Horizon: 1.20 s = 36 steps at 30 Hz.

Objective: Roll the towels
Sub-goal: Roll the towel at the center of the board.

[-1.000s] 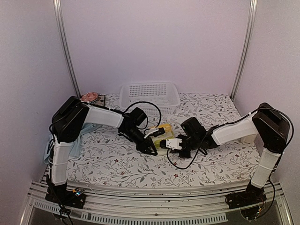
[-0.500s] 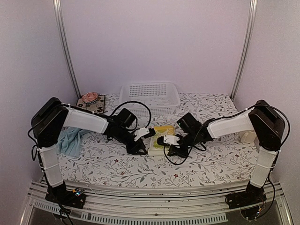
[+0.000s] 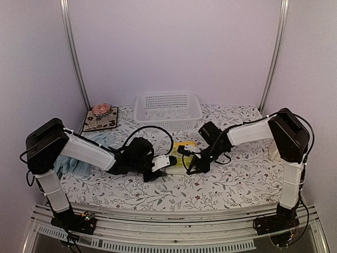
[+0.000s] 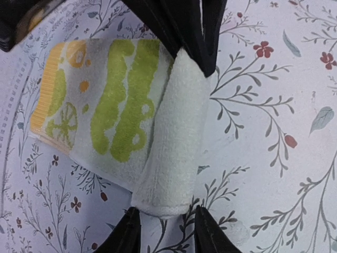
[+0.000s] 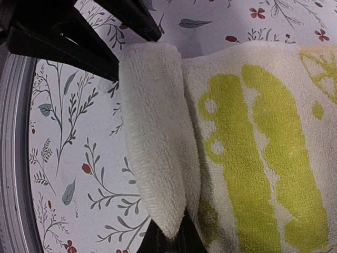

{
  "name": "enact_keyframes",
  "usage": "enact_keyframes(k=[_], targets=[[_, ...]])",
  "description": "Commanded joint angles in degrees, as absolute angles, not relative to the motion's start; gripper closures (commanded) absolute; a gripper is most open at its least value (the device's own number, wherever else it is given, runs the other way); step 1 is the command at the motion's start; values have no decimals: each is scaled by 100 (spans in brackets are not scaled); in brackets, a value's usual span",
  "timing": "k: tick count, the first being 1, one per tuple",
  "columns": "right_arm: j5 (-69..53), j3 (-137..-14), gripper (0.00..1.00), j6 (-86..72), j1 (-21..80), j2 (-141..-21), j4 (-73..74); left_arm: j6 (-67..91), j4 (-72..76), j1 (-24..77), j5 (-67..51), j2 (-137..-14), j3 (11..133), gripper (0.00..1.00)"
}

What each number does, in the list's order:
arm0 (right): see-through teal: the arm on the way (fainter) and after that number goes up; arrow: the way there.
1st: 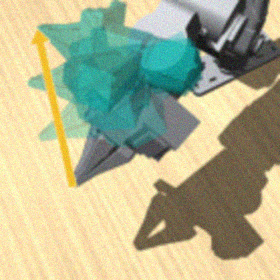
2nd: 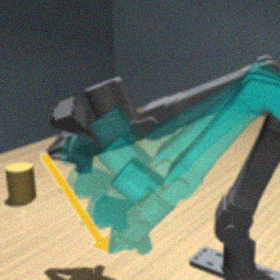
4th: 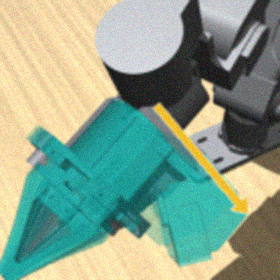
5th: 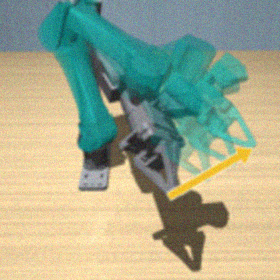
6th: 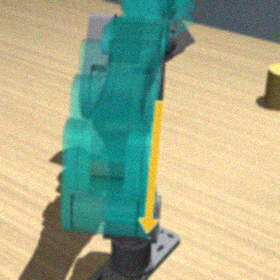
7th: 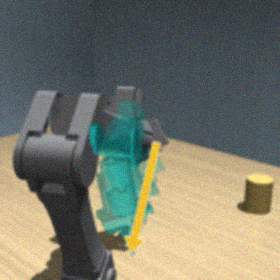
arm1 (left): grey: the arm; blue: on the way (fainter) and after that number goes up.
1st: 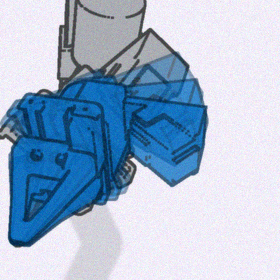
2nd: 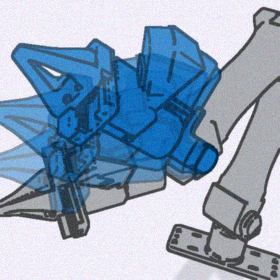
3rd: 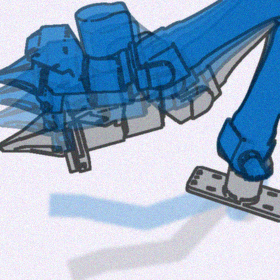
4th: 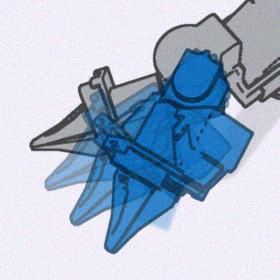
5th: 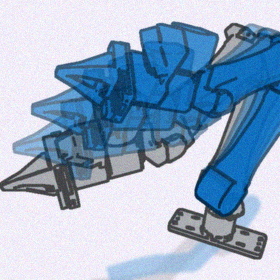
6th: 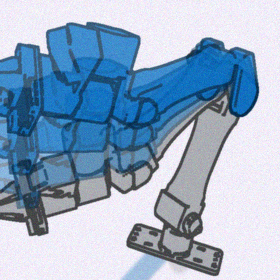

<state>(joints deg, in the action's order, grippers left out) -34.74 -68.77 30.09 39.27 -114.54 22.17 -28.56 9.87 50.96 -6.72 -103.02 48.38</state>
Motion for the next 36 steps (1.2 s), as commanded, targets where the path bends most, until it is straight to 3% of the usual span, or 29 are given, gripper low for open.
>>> enact_keyframes(k=[1, 15, 36], targets=[[-3670, -7201, 96, 2469, 3718, -11907, 2759, -3291, 1992, 5267, -345, -10081, 4414, 64], [-3653, -7803, 96, 2198, 3545, -12382, 3238, -4128, 3882, 5786, 623, -10205, 3705, 64], [-3578, -7805, 95, 2169, 3528, -12375, 3261, -4734, 3510, 5933, 950, -11099, 4383, 64]])
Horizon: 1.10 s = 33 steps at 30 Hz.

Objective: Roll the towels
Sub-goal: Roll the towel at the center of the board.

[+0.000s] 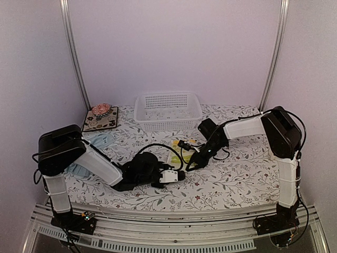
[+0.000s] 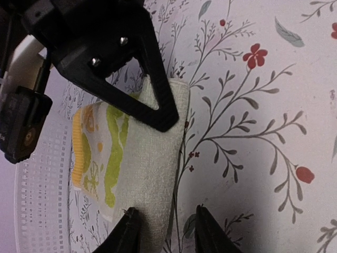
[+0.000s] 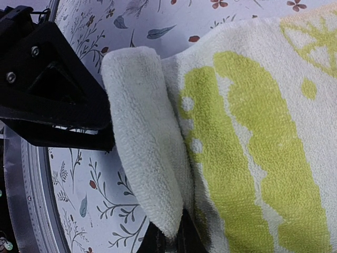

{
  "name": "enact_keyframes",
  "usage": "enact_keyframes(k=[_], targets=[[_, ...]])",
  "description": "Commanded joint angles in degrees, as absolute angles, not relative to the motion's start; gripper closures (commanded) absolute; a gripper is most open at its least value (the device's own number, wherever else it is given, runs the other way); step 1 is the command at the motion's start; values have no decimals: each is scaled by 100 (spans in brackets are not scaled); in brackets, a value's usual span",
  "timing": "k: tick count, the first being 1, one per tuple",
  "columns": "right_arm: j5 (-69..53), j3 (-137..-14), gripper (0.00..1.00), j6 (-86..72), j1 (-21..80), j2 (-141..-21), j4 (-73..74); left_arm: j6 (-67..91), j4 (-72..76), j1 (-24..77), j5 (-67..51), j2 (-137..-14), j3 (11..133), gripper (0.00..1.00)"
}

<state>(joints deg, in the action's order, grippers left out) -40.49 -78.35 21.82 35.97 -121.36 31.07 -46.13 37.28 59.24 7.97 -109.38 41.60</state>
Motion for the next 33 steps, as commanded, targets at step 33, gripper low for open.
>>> enact_keyframes(k=[33], targets=[[-2862, -7217, 60, 2418, 3366, -11268, 2726, -3820, -97, 5645, -364, -11830, 6062, 100]])
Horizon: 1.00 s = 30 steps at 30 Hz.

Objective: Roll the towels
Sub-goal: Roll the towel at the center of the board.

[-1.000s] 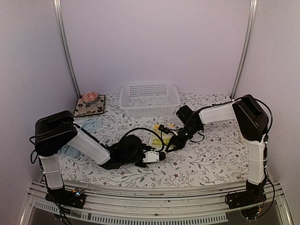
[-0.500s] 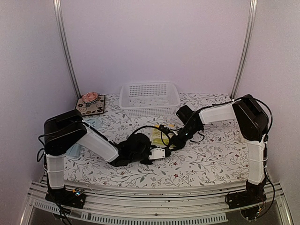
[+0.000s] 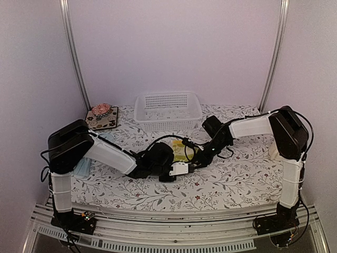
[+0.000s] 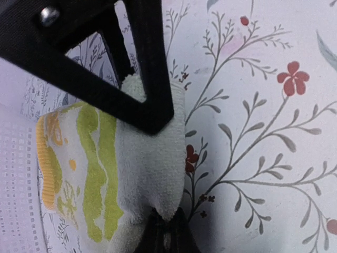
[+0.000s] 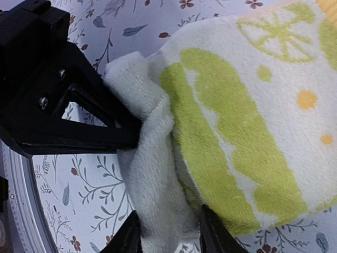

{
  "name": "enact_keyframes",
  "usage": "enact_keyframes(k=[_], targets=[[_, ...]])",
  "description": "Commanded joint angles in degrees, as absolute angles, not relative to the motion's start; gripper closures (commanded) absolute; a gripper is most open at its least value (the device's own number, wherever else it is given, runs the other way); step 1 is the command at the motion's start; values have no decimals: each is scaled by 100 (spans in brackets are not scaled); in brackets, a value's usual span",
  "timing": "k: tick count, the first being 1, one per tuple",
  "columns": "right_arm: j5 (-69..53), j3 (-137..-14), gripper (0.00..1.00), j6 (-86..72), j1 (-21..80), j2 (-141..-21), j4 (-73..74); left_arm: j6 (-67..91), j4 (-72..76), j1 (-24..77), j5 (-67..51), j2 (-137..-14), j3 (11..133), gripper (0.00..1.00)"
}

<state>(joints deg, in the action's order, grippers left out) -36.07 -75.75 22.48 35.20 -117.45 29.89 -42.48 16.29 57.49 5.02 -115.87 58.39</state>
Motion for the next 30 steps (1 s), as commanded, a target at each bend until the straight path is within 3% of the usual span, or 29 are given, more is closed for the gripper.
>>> enact_keyframes(k=[1, 17, 30], targets=[[-2747, -7051, 57, 2460, 3367, -11150, 2607, -3773, -247, 5611, -505, -11854, 6151, 100], [-2035, -4249, 49, 4188, 3694, -8917, -9, -3192, -2245, 5066, -2186, -12340, 7647, 100], [-1309, -3950, 49, 5285, 4412, -9120, -866, -2744, -3423, 4683, -3307, -13161, 8782, 100]])
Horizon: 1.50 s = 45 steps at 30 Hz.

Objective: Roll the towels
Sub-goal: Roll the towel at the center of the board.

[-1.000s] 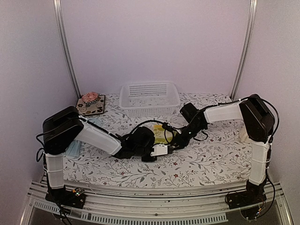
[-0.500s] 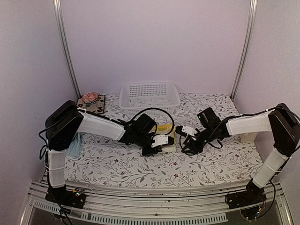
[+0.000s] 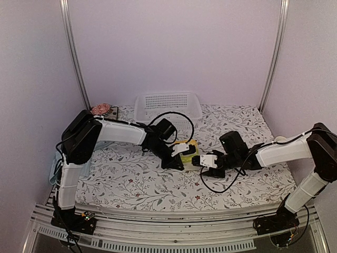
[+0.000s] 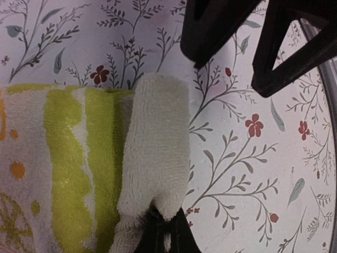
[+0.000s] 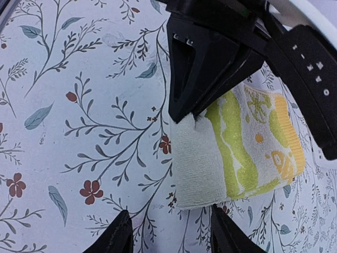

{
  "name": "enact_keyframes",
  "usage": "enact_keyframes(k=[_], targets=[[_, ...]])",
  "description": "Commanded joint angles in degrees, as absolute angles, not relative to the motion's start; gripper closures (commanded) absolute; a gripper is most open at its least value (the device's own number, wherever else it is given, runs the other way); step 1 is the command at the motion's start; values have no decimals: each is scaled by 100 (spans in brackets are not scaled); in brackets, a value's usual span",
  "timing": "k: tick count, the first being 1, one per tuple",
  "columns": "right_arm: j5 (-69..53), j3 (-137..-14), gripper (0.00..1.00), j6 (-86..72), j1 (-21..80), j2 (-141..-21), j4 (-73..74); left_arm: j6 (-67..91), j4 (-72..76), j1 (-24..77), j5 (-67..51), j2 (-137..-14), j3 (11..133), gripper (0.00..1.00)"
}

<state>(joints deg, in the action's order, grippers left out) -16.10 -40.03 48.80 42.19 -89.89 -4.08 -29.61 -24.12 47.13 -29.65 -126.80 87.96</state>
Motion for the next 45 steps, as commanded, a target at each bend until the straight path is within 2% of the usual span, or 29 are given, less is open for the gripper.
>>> enact_keyframes(k=[1, 14, 31, 35, 36, 38, 39, 41, 45], targets=[[-1252, -3971, 49, 5354, 4481, -9158, -922, -2730, -3461, 4666, -3347, -13192, 8826, 100], [-363, -4211, 50, 5443, 4824, -9859, -1378, -2672, -3887, 4496, -3891, -13449, 9227, 99], [-133, -4199, 49, 5555, 4930, -10018, -1719, -2540, -4012, 4461, -3964, -13579, 9369, 98], [-226, -4190, 52, 5494, 4923, -10014, -1588, -2508, -4008, 4422, -3964, -13588, 9379, 97], [-237, -4180, 53, 5474, 4930, -10017, -1583, -2499, -4008, 4417, -3966, -13594, 9386, 97], [-226, -4204, 63, 5393, 4927, -10049, -1515, -2483, -4008, 4403, -3972, -13601, 9400, 96], [-230, -4255, 73, 5340, 4919, -10076, -1451, -2479, -4006, 4397, -3980, -13605, 9404, 95], [-197, -4366, 83, 5224, 4924, -10157, -1292, -2474, -4008, 4379, -3989, -13599, 9413, 93], [-314, -4545, 92, 4929, 4921, -10271, -944, -2525, -4000, 4372, -3918, -13520, 9364, 86]])
